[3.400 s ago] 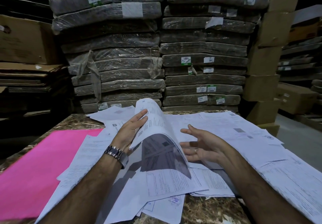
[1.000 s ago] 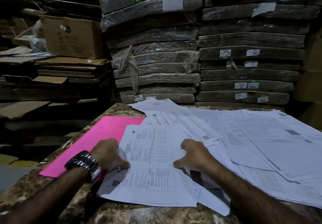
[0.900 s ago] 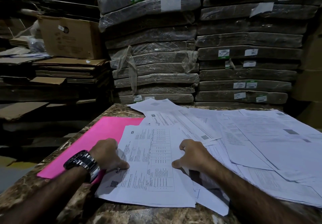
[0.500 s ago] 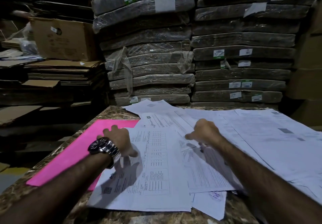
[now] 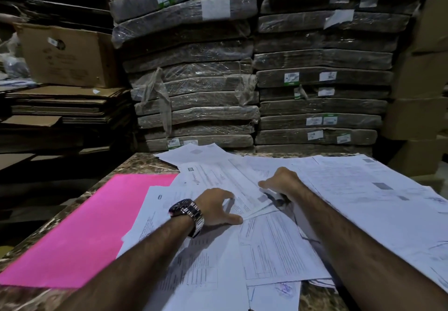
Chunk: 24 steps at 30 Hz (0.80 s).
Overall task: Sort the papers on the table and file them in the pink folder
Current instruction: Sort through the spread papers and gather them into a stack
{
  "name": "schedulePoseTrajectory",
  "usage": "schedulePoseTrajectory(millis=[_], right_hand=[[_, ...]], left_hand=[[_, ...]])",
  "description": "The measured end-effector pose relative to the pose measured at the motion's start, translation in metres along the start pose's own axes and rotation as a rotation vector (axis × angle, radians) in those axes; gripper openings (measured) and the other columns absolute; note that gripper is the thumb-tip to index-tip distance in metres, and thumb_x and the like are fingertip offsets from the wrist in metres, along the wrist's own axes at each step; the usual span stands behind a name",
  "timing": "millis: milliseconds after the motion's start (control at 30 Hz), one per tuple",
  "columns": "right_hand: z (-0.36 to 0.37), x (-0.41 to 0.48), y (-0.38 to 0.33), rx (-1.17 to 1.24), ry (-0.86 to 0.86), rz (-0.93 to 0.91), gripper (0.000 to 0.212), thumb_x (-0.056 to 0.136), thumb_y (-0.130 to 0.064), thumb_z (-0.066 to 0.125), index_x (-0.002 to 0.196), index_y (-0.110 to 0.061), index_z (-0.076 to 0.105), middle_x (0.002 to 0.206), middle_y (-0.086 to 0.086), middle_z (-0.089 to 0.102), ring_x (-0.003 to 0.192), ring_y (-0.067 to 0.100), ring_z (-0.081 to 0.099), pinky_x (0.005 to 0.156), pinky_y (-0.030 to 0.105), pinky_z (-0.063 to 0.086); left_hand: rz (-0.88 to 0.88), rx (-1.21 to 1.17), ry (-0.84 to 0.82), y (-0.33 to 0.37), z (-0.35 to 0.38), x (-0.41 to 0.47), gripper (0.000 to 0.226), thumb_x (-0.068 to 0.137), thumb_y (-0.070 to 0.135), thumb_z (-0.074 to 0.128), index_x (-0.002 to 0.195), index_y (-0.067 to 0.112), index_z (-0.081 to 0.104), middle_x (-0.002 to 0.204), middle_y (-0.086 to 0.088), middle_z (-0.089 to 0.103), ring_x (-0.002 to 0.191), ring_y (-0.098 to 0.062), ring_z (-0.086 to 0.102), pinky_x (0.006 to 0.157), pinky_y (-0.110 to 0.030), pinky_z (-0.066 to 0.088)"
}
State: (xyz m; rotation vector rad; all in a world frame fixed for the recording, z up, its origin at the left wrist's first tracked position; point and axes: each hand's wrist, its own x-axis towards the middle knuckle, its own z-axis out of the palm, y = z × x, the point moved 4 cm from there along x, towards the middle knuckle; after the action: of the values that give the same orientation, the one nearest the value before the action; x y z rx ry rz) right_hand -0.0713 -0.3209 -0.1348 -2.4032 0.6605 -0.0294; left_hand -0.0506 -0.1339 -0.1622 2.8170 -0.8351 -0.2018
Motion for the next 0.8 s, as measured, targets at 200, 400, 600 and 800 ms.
schedulePoseTrajectory(millis=[200,400,600,800], right_hand=[[0.001,0.004,0.001,0.188,-0.117,0.054,0.037,0.085,-0.033,0.070,0.069,-0.007,0.050,0.065,0.008,0.055,0.053,0.019,0.052,0.046,0.022,0.039],[0.006,0.007,0.003,0.240,-0.169,0.086,0.037,0.086,-0.038,0.068,0.080,-0.005,0.053,0.070,0.010,0.056,0.056,0.022,0.053,0.049,0.026,0.042],[0.006,0.012,0.004,0.293,-0.160,0.060,0.031,0.086,-0.038,0.067,0.079,-0.009,0.056,0.074,0.004,0.057,0.064,0.017,0.052,0.054,0.026,0.038],[0.005,0.029,0.013,0.547,-0.140,0.096,0.028,0.082,-0.017,0.071,0.104,-0.001,0.063,0.097,0.015,0.068,0.087,0.027,0.066,0.066,0.030,0.045]], left_hand=[[0.003,0.094,0.109,0.010,-0.002,0.007,0.072,0.071,0.068,0.065,0.117,0.014,0.060,0.112,-0.005,0.064,0.101,-0.022,0.056,0.076,-0.030,0.044],[0.000,0.142,0.146,0.019,0.001,0.010,0.071,0.064,0.074,0.064,0.097,0.010,0.062,0.091,-0.005,0.066,0.086,-0.023,0.058,0.071,-0.035,0.050],[0.026,0.052,0.258,0.029,0.013,0.008,0.054,0.069,0.068,0.058,0.087,0.017,0.061,0.084,-0.002,0.065,0.080,-0.022,0.059,0.070,-0.039,0.055],[0.036,0.065,0.331,0.040,0.020,0.004,0.033,0.085,0.047,0.051,0.093,0.016,0.061,0.090,-0.005,0.064,0.086,-0.024,0.058,0.074,-0.039,0.053]])
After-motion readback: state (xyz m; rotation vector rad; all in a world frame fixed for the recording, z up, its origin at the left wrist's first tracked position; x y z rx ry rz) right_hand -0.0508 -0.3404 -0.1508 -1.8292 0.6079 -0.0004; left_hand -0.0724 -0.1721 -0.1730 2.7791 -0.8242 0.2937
